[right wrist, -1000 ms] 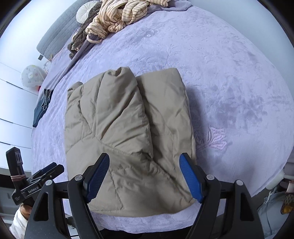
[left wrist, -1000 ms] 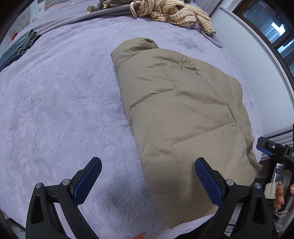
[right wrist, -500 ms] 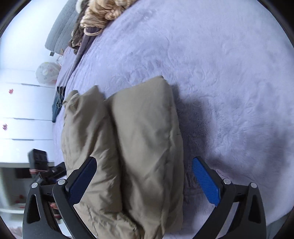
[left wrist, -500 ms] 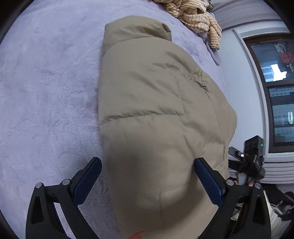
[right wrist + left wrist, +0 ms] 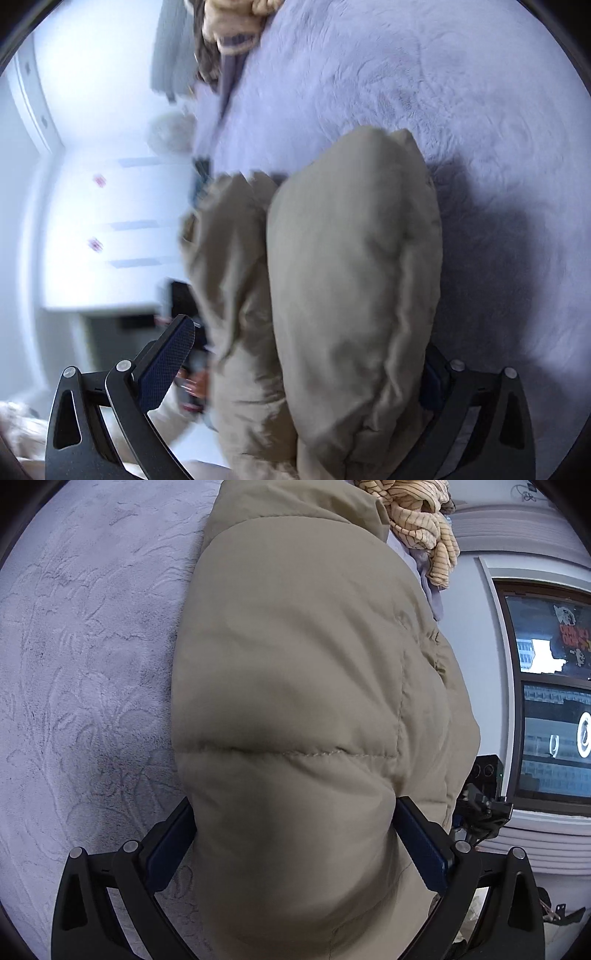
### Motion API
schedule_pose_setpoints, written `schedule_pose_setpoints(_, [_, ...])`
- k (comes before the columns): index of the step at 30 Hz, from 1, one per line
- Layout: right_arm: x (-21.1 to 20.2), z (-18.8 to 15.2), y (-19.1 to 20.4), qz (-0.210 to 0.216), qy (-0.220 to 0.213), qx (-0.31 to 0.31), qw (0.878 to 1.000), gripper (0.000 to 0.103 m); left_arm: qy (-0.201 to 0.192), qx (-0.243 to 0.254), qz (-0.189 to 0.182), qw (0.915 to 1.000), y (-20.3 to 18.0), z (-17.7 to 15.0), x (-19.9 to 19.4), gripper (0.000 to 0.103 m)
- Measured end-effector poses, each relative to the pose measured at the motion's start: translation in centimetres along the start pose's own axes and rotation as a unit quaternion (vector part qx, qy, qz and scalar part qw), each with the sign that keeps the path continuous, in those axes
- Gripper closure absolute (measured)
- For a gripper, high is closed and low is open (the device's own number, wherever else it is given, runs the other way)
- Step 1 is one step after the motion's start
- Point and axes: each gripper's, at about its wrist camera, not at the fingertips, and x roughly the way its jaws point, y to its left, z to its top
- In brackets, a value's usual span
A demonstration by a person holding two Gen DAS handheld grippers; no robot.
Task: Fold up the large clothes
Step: 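Grasp the jacket end with both grippers and fold it over onto itself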
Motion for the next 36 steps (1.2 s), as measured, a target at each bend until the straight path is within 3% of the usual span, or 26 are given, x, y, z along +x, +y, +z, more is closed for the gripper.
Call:
schedule_pose_setpoints(3, [2.1,1.2,-0.3,-0.051,0.035,-0.007,0.998,0.0,0.0,0.008,0.003,1.0,-0.3,0.5,0.6,0.0])
schedule_pose_setpoints(7, [4.2,2.3,-1.5,-0.042,0.047,0.032,0.998,0.0,0.004,-0.02,-0.026,0.9995,0.7,1.2,1.9,0.0])
schedule_pose_setpoints(10, [4.7,2.4,-1.3,-0.042,0.042,0.048,0.997,0.0,0.001,-0.012,-0.024,0.9996,0.3,1.3,2.1,0.001])
schedule_pose_setpoints(12, [4.7,2.4,-1.0,-0.05,0.035,0.052,0.997,0.008,-0.002,0.01,-0.014,0.9998,-1.2,1.9,2.0,0.008])
schedule_pose_setpoints(14, [4.7,1.9,0.0,-0.056,0.018,0.058,0.997,0.029,0.0,0.023,-0.017,0.9996,-2.0,2.1,1.4,0.018])
schedule_pose_setpoints(17, [4.2,1.0,1.8,-0.062,-0.011,0.055,0.997,0.049,0.008,0.041,-0.025,0.9988,-2.8,2.3,0.1,0.028])
schedule_pose_setpoints(20, [4.2,0.6,4.4,-0.063,-0.028,0.048,0.996,0.055,0.008,0.071,-0.031,0.997,-4.0,2.9,-1.9,0.029])
schedule_pose_setpoints(27, [8.6,4.7,11.8,-0.019,-0.039,0.015,0.999,0.056,-0.058,0.106,-0.027,0.9923,-4.0,7.1,-10.0,0.029])
schedule_pose_setpoints(30, [13.1,8.2,14.8,-0.009,-0.034,-0.005,0.999,0.056,-0.096,0.1,0.004,0.9903,-2.6,9.9,-13.3,0.029])
schedule_pose_setpoints(36, [22.4,13.8,16.9,0.012,-0.024,0.006,1.0,0.056,-0.145,0.064,0.07,0.985,2.1,15.2,-16.7,0.029])
